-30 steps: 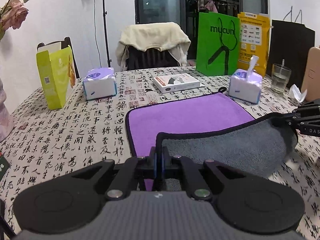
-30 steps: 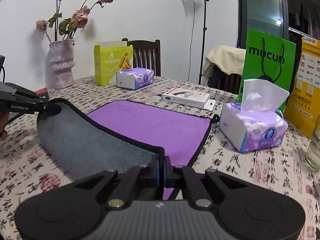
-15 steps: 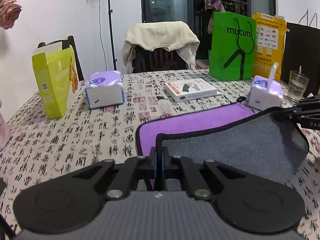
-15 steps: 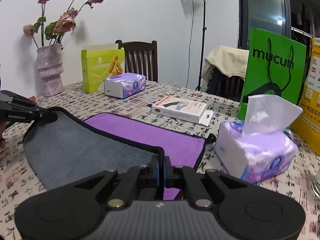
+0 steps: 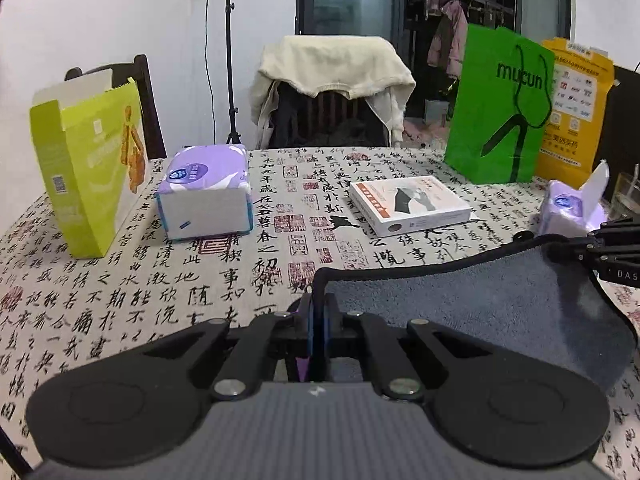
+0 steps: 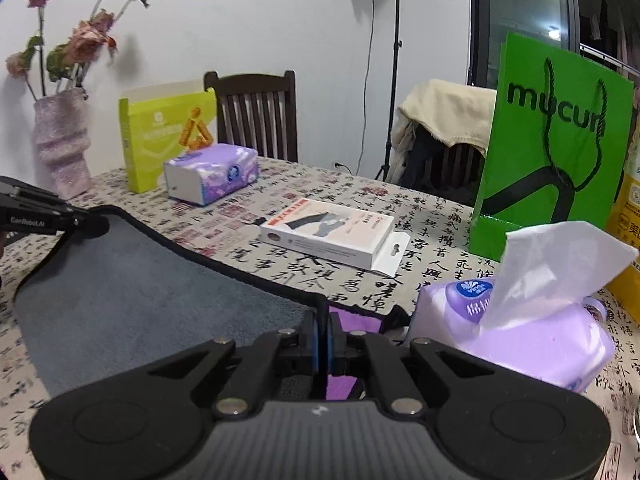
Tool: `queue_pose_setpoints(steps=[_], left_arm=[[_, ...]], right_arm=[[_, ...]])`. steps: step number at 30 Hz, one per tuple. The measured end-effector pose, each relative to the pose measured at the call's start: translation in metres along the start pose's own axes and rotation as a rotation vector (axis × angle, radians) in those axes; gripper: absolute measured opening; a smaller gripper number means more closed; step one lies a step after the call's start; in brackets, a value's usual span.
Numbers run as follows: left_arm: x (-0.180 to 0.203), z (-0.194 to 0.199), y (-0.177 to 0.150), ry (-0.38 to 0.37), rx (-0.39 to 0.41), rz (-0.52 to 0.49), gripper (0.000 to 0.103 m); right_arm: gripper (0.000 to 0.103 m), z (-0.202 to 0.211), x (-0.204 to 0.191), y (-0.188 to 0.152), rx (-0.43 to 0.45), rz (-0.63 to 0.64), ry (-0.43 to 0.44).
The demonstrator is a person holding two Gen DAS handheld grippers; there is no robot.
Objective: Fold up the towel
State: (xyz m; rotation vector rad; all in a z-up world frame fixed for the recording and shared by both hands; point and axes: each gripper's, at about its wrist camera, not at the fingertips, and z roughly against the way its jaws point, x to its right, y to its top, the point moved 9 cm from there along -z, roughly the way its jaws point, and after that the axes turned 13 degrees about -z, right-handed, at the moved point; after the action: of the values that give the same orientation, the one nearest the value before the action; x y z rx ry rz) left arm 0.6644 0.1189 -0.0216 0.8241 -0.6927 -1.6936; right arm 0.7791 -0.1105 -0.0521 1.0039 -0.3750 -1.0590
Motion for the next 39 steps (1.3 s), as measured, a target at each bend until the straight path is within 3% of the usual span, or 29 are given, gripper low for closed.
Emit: queue_pose_setpoints(steps=[14,19,20,22,24,25,26,27,39], left_arm=[[-0.014,-0.060,0.001,0.001,-0.082,0.042,0.010],[-0.021,-0.057,-0.008,-0.008,-0.081,0.045,0.055],[-0.022,-0.055,-0.009,-0.003,-0.079,0.044,0.060],[-0.025,-0.050,-0.009,0.011,-0.073,0.045,0.084],[-0.029,-0.041,-0.008,0.039,-0.037,0.057,0.097],[-0.030,-0.036,-0.007,0.045,-0.020,0.062,0.102],[-0.031,-0.031,-0.007,0.047,-0.009,0.065,0.103],[-0.031,-0.026,-0.007,0.046,-0.003,0.067,0.103],[-0.018,0.021,-0.011,0.066,0.021,0.043,0.103]], right_arm=[[0.007,-0.050,0.020,0.000,-0.078,-0.021,-0.081],[0.015,-0.051,0.020,0.000,-0.090,-0.022,-0.085],[0.022,-0.051,0.019,0.000,-0.090,-0.019,-0.082],[0.036,-0.048,0.015,0.001,-0.091,-0.019,-0.068],[0.062,-0.044,0.010,0.004,-0.084,-0.027,-0.045],[0.070,-0.042,0.007,0.005,-0.078,-0.034,-0.032],[0.090,-0.039,0.004,0.006,-0.067,-0.042,-0.024],[0.103,-0.035,0.002,0.008,-0.053,-0.051,-0.025],[0.103,0.028,-0.016,0.013,0.048,-0.064,-0.041]])
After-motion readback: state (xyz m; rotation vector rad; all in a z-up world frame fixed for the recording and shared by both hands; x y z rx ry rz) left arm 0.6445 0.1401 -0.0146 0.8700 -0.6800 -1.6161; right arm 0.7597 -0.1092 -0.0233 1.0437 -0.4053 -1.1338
